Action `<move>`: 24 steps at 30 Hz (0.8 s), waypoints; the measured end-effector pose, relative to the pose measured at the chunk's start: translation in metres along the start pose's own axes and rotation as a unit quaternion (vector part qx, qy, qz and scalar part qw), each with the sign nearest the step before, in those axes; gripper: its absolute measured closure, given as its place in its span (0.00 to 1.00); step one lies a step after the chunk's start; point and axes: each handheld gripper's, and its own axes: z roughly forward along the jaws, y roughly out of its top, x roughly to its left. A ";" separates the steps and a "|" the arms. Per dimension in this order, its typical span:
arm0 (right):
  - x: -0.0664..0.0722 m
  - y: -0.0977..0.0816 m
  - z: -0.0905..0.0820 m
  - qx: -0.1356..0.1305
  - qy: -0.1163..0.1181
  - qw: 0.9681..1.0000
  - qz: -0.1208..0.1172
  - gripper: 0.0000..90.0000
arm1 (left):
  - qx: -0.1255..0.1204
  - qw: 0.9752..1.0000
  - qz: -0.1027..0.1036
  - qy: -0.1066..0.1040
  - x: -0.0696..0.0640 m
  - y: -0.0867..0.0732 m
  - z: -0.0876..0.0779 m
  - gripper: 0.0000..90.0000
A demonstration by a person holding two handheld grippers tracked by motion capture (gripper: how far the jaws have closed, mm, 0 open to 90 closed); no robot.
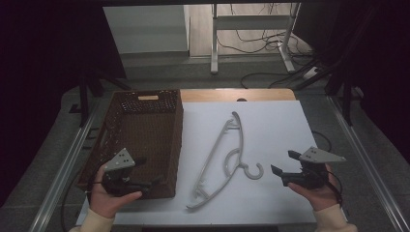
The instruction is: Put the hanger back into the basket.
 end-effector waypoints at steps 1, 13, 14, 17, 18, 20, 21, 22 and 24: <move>0.000 0.000 0.001 0.000 0.001 1.000 0.000 0.20 | 0.000 1.000 0.001 -0.001 -0.001 0.001 0.000 0.19; 0.000 0.000 0.005 0.008 0.003 1.000 0.003 0.19 | 0.005 0.999 0.017 -0.027 -0.015 0.015 0.013 0.20; 0.000 -0.001 0.005 0.008 0.002 1.000 0.003 0.19 | 0.006 0.999 0.018 -0.029 -0.017 0.017 0.014 0.21; -0.001 -0.001 0.004 0.008 0.001 1.000 0.005 0.19 | 0.008 0.999 0.023 -0.038 -0.024 0.024 0.018 0.21; -0.001 -0.001 0.004 0.007 0.000 1.000 0.005 0.19 | 0.010 0.999 0.025 -0.040 -0.025 0.026 0.020 0.21; -0.001 -0.002 0.003 0.008 -0.001 1.000 0.005 0.19 | 0.017 0.998 0.034 -0.047 -0.032 0.032 0.027 0.22; -0.001 -0.002 0.003 0.008 -0.001 1.000 0.005 0.19 | 0.017 0.998 0.034 -0.047 -0.032 0.032 0.027 0.22; -0.001 -0.002 0.003 0.007 0.000 1.000 0.006 0.19 | 0.021 0.998 0.037 -0.049 -0.035 0.035 0.030 0.22; -0.001 -0.002 0.003 0.006 0.001 1.000 0.006 0.19 | 0.026 0.997 0.044 -0.053 -0.039 0.038 0.035 0.22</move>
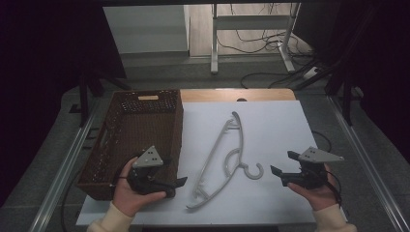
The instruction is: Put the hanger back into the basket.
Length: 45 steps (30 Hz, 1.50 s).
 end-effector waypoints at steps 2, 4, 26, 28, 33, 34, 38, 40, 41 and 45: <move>0.000 0.000 0.000 0.001 -0.001 1.000 0.000 0.19 | 0.006 1.000 0.007 -0.003 -0.004 0.005 0.007 0.22; 0.000 0.000 0.000 0.001 -0.001 1.000 -0.001 0.19 | 0.009 1.000 0.011 -0.006 -0.005 0.007 0.010 0.22; -0.002 -0.002 0.003 0.008 0.002 1.000 0.001 0.19 | 0.049 0.998 0.012 -0.028 -0.018 0.026 0.062 0.23; -0.002 -0.003 0.003 0.010 0.002 1.000 0.001 0.19 | 0.052 0.998 0.015 -0.032 -0.020 0.028 0.068 0.24; -0.003 -0.003 0.003 0.011 0.000 1.000 0.001 0.19 | 0.064 0.997 0.017 -0.042 -0.025 0.030 0.083 0.24; -0.003 -0.003 0.003 0.012 0.000 1.000 0.001 0.19 | 0.066 0.997 0.017 -0.043 -0.025 0.031 0.086 0.24; -0.003 -0.004 0.004 0.016 -0.001 1.000 0.000 0.19 | 0.075 0.996 0.017 -0.048 -0.027 0.032 0.096 0.25; -0.003 -0.004 0.005 0.017 -0.001 1.000 0.000 0.19 | 0.080 0.996 0.013 -0.048 -0.027 0.033 0.101 0.25; -0.002 -0.004 0.005 0.018 0.000 1.000 0.001 0.19 | 0.082 0.995 0.011 -0.049 -0.027 0.033 0.103 0.26; -0.002 -0.004 0.005 0.020 -0.002 1.000 0.000 0.19 | 0.089 0.994 0.008 -0.055 -0.028 0.033 0.113 0.26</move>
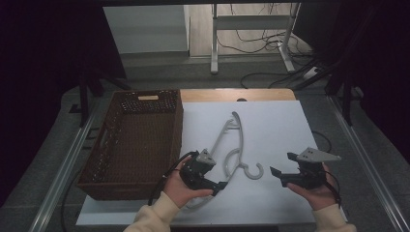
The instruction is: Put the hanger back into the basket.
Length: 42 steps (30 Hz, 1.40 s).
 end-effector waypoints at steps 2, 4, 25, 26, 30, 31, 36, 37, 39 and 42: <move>0.000 0.000 0.000 0.001 0.001 1.000 0.001 0.19 | 0.003 1.000 -0.002 -0.002 0.000 0.000 0.004 0.26; 0.000 0.000 0.000 0.002 0.000 1.000 0.000 0.19 | 0.007 1.000 -0.001 -0.004 0.000 0.001 0.008 0.26; 0.000 -0.001 0.001 0.006 -0.001 1.000 -0.001 0.18 | 0.024 0.999 -0.020 -0.015 0.005 -0.003 0.028 0.27; 0.000 -0.001 0.001 0.007 -0.001 1.000 -0.001 0.18 | 0.022 0.999 -0.024 -0.015 0.005 -0.003 0.029 0.27; 0.000 -0.001 0.002 0.009 -0.002 1.000 -0.001 0.18 | 0.025 0.999 -0.026 -0.016 0.006 -0.002 0.033 0.27; 0.000 -0.001 0.002 0.009 -0.002 1.000 -0.001 0.18 | 0.026 0.999 -0.027 -0.015 0.006 -0.002 0.034 0.27; 0.000 -0.002 0.002 0.009 -0.003 1.000 -0.002 0.18 | 0.029 0.999 -0.030 -0.021 0.007 -0.002 0.040 0.28; 0.000 -0.002 0.002 0.010 -0.003 1.000 -0.002 0.18 | 0.031 0.999 -0.031 -0.022 0.007 -0.002 0.042 0.28; 0.000 -0.002 0.002 0.010 -0.003 1.000 -0.003 0.18 | 0.032 0.999 -0.032 -0.024 0.007 -0.002 0.044 0.28; 0.000 -0.002 0.003 0.012 -0.004 1.000 -0.004 0.18 | 0.038 0.998 -0.032 -0.025 0.008 -0.002 0.049 0.29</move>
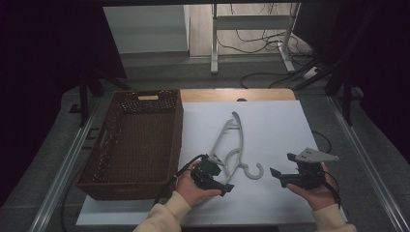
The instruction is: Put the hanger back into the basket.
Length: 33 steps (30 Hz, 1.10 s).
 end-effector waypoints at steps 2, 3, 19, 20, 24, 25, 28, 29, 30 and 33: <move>0.000 0.000 0.000 0.001 0.000 1.000 0.000 0.18 | 0.003 1.000 -0.002 0.000 0.001 0.000 0.003 0.30; 0.000 0.000 0.000 0.002 0.000 1.000 0.000 0.18 | 0.004 1.000 -0.003 0.000 0.001 0.001 0.005 0.30; 0.000 -0.001 0.001 0.005 -0.003 1.000 -0.002 0.18 | 0.021 1.000 -0.014 -0.001 0.005 0.002 0.023 0.40; 0.000 -0.001 0.001 0.005 -0.003 1.000 -0.002 0.18 | 0.022 1.000 -0.014 -0.003 0.006 0.002 0.024 0.40; 0.000 -0.001 0.001 0.004 -0.004 1.000 -0.003 0.18 | 0.018 1.000 -0.025 -0.007 0.008 0.002 0.027 0.43; 0.000 -0.001 0.001 0.004 -0.004 1.000 -0.003 0.18 | 0.018 0.999 -0.025 -0.009 0.008 0.002 0.027 0.44; -0.001 -0.001 0.001 0.004 -0.005 1.000 -0.004 0.18 | 0.023 0.999 -0.023 -0.010 0.009 0.003 0.030 0.47; -0.001 -0.001 0.001 0.004 -0.006 1.000 -0.004 0.18 | 0.024 0.999 -0.023 -0.011 0.009 0.003 0.031 0.48; -0.001 -0.001 0.001 0.004 -0.006 1.000 -0.004 0.18 | 0.025 0.999 -0.024 -0.010 0.009 0.003 0.032 0.48; -0.001 -0.001 0.001 0.004 -0.006 1.000 -0.002 0.18 | 0.029 0.999 -0.028 -0.005 0.012 0.003 0.034 0.50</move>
